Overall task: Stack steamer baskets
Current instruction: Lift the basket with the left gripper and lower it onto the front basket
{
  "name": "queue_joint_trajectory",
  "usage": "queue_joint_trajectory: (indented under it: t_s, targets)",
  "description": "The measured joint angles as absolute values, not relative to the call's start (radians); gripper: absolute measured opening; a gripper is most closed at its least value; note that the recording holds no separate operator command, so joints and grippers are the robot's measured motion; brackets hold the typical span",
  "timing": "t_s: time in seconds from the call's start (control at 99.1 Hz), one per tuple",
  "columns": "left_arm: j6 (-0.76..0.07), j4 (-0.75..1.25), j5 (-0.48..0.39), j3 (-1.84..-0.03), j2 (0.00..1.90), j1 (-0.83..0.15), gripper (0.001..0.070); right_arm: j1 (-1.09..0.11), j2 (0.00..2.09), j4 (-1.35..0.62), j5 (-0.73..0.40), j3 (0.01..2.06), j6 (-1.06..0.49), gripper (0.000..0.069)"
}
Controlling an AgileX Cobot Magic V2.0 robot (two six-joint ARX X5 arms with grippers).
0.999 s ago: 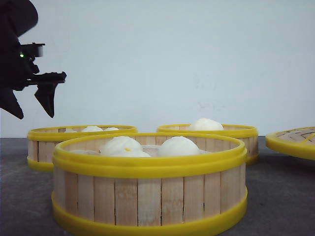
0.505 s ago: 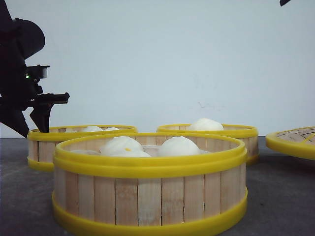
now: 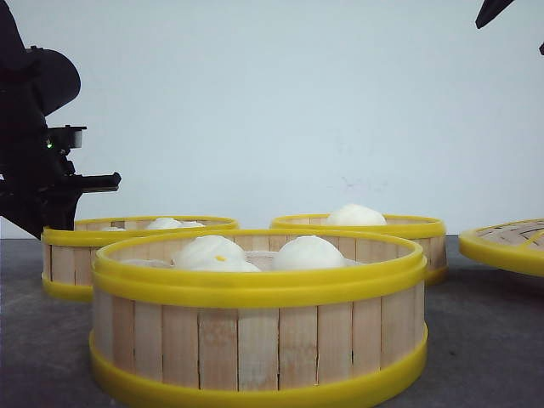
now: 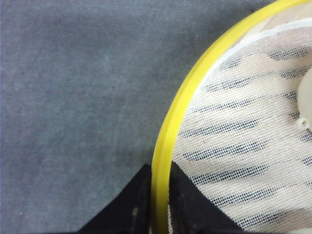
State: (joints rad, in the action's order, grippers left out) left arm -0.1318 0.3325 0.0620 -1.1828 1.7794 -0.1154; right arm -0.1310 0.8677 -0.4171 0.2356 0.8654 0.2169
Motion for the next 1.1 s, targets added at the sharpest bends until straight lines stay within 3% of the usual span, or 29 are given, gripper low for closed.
queue_joint_trajectory:
  t_s: [0.161, 0.434, 0.686, 0.807, 1.1]
  targets:
    - [-0.145, 0.356, 0.055, -1.193, 1.780, -0.102, 0.0027, -0.131, 0.868, -0.418, 0.236, 0.865, 0.216, 0.0506]
    - [-0.157, 0.493, -0.042, -1.305, 1.725, -0.022, 0.0024, -0.131, 0.868, -0.447, 0.235, 0.865, 0.198, 0.0506]
    - [-0.135, 0.588, -0.236, -1.338, 1.484, 0.009, 0.0024, -0.131, 0.865, -0.447, 0.234, 0.865, 0.186, 0.0506]
    - [-0.107, 0.677, -0.313, -1.339, 1.402, -0.018, 0.0024, -0.131, 0.844, -0.450, 0.233, 0.865, 0.186, 0.0506]
    - [-0.034, 0.788, -0.337, -1.334, 1.334, -0.208, 0.0024, -0.131, 0.767, -0.460, 0.233, 0.875, 0.186, 0.0506]
